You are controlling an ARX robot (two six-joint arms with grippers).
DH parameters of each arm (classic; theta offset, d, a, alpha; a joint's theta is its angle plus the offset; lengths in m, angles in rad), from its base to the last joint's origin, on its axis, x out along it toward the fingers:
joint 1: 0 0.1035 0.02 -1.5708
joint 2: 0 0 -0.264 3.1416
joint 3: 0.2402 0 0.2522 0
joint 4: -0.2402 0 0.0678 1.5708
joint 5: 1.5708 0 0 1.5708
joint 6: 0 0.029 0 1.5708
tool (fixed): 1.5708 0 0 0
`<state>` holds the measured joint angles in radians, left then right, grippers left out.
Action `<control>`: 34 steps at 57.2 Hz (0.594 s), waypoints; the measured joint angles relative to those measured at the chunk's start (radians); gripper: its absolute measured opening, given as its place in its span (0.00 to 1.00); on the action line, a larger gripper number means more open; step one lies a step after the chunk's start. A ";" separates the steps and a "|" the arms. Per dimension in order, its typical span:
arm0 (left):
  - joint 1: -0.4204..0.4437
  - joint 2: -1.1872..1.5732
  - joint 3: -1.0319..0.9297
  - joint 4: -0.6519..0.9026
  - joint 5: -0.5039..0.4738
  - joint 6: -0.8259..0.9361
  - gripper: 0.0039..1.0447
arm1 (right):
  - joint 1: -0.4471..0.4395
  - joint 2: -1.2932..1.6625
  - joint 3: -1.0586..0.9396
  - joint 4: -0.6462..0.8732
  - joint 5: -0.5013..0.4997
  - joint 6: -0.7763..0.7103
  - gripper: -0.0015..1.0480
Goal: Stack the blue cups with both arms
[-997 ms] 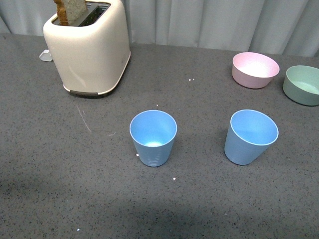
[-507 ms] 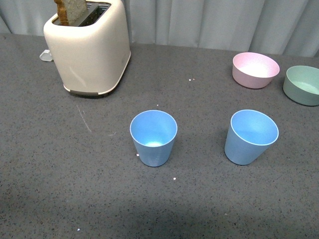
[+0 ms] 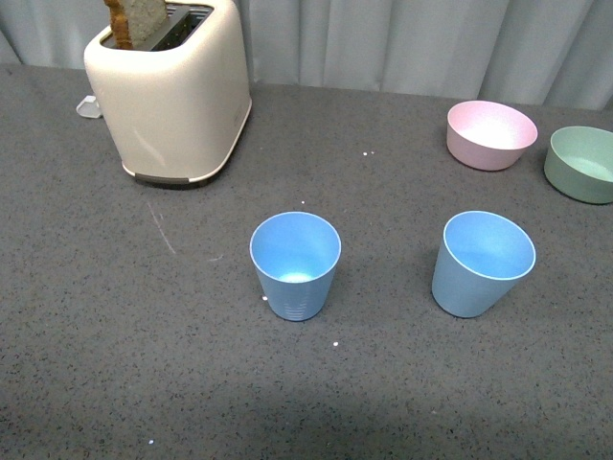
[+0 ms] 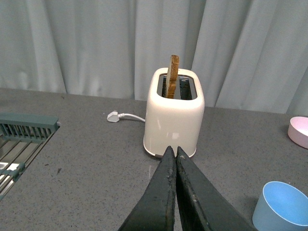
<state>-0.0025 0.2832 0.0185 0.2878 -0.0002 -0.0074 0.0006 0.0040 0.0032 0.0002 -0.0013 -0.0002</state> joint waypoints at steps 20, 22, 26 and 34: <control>0.000 -0.098 0.000 -0.099 0.000 0.000 0.03 | 0.000 0.000 0.000 0.000 0.000 0.000 0.91; 0.000 -0.106 0.000 -0.107 0.000 0.000 0.03 | 0.000 0.000 0.000 0.000 0.000 0.000 0.91; 0.000 -0.166 0.000 -0.185 0.000 0.000 0.03 | 0.000 0.000 0.000 0.000 0.000 0.000 0.91; 0.000 -0.276 0.000 -0.283 0.000 0.000 0.03 | 0.000 0.000 0.000 0.000 0.000 0.000 0.91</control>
<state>-0.0025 0.0071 0.0189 0.0051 0.0002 -0.0071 0.0006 0.0040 0.0032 0.0002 -0.0013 -0.0002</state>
